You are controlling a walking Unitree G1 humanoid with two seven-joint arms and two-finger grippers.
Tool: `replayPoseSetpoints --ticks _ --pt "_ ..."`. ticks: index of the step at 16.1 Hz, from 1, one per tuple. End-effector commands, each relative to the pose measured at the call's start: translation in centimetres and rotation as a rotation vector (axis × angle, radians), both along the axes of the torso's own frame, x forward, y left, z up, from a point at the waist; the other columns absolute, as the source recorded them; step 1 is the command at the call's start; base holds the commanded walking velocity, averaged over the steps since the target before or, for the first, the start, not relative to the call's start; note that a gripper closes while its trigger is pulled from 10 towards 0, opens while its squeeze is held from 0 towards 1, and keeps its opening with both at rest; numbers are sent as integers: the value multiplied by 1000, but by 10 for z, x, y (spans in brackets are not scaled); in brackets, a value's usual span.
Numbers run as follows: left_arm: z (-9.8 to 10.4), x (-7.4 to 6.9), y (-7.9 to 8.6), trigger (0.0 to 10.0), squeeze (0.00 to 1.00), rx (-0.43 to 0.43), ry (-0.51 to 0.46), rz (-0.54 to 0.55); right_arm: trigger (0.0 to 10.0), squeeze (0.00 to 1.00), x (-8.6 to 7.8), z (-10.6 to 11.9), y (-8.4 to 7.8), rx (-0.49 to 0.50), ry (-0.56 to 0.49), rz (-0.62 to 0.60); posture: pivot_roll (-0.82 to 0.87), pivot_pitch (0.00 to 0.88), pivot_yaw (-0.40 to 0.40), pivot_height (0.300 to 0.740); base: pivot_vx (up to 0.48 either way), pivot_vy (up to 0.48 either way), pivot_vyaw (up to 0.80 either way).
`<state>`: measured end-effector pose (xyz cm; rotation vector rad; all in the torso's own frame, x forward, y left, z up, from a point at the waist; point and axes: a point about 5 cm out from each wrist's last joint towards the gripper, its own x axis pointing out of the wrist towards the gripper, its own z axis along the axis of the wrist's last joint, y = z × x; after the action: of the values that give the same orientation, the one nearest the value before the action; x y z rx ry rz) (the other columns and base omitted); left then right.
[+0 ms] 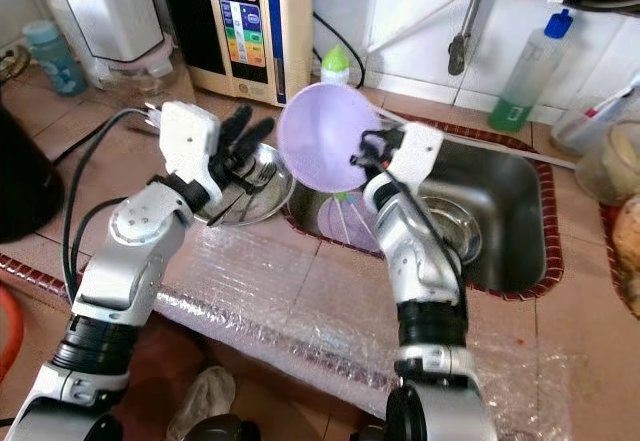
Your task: Kitchen organization
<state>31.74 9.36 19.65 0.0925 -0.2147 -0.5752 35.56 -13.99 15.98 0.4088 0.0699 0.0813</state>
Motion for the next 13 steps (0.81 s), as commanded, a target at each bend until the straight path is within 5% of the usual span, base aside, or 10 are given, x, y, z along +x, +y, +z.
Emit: replayPoseSetpoints --ticks 1,5,7,8,9,11,12,13 --pt "1 -3 1 10000 1000 23 -3 -13 0 0 5 9 -8 -6 -34 -65 -3 0 42 740 0 0 0" --pt "-5 -11 0 10000 1000 73 28 -75 0 0 11 4 -43 -101 21 -311 2 0 42 740 0 0 0" --pt "-21 -24 0 10000 1000 170 112 -185 3333 0 8 -21 -65 -126 173 -442 8 0 35 740 0 0 0" --pt "-27 -29 0 10000 1000 205 136 -223 3529 0 7 -26 -66 -127 191 -440 10 0 34 740 0 0 0" --pt "-31 -32 1 10000 1000 235 155 -254 10000 0 6 -30 -66 -151 210 -436 10 0 34 740 0 0 0" --pt "-33 -34 3 10000 1000 256 178 -275 10000 0 4 -43 -64 -149 264 -432 10 0 32 740 0 0 0" --pt "-33 -33 3 10000 1000 271 177 -278 10000 639 2 -48 -63 -141 284 -431 10 0 32 740 0 0 0" --pt "-33 -33 3 10000 1000 273 180 -277 10000 1000 1 -52 -60 -124 291 -419 10 0 32 740 0 0 0"
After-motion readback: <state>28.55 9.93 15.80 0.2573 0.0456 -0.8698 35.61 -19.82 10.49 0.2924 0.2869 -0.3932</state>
